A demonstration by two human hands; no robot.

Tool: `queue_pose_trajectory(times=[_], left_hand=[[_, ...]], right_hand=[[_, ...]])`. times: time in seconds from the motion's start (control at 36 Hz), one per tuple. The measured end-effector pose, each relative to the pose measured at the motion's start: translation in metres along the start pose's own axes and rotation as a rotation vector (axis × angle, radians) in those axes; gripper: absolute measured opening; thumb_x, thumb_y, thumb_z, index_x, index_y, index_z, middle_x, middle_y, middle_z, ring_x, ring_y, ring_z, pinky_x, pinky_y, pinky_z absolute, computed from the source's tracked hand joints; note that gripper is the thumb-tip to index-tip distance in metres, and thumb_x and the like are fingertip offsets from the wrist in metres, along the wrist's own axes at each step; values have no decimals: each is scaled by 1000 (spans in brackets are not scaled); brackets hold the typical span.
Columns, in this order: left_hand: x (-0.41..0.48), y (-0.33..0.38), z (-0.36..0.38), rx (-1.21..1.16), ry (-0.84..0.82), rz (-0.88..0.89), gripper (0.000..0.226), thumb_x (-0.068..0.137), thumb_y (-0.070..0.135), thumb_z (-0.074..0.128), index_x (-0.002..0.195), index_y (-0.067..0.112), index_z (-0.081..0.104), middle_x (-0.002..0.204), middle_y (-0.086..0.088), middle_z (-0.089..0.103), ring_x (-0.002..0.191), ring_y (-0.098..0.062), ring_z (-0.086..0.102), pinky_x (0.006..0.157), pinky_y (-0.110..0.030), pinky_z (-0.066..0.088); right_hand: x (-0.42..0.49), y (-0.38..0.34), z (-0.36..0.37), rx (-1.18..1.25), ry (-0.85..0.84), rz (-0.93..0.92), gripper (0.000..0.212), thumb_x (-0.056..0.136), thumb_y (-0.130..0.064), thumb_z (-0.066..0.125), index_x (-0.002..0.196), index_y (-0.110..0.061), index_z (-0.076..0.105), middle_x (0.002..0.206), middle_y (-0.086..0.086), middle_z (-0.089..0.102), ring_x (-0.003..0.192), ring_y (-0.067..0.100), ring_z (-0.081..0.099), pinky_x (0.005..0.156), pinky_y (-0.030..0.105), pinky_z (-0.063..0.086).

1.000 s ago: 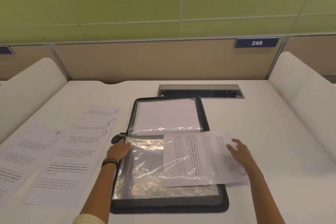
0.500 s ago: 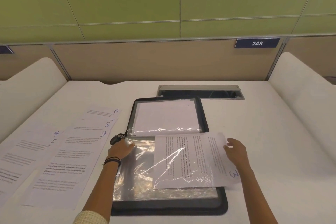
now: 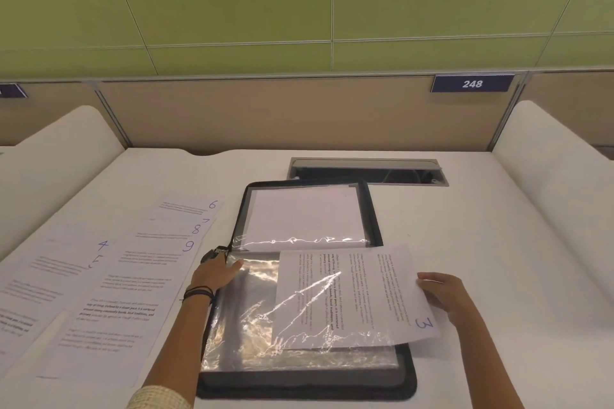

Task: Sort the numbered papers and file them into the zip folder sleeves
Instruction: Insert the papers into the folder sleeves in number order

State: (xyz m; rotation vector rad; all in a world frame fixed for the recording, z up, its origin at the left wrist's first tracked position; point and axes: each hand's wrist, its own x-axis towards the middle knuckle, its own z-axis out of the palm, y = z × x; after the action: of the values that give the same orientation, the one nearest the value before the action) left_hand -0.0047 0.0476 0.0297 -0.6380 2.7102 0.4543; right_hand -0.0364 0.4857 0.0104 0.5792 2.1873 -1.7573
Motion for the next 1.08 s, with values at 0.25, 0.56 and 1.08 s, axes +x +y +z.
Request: queue_pose_trajectory(times=[0.25,0.56,1.08], left_hand=[[0,-1,-1,-24,28,14,60,99,47,34,144,7,32,138,-14,48,125,-31,47,104,-39,36],[5,-7,-1,-93,43,-20,61,98,49,32,140,5,35,132,-17,53,120,-33,51,101,-40,40],[16,-16,-7,93,18,62,37,99,11,32,135,6,39,131,-16,53,116,-33,54,96,-35,40]], right_hand=[[-3,-3,25,-52,-93,-27,10,87,-1,58,90,0,67,82,12,72,69,23,70,53,23,50],[5,-6,55,-130,-58,-7,10,85,-6,64,91,3,65,85,14,67,72,23,63,57,25,46],[0,-19,84,-298,-75,-123,11,83,-7,68,73,-6,63,70,5,63,65,17,60,52,20,43]])
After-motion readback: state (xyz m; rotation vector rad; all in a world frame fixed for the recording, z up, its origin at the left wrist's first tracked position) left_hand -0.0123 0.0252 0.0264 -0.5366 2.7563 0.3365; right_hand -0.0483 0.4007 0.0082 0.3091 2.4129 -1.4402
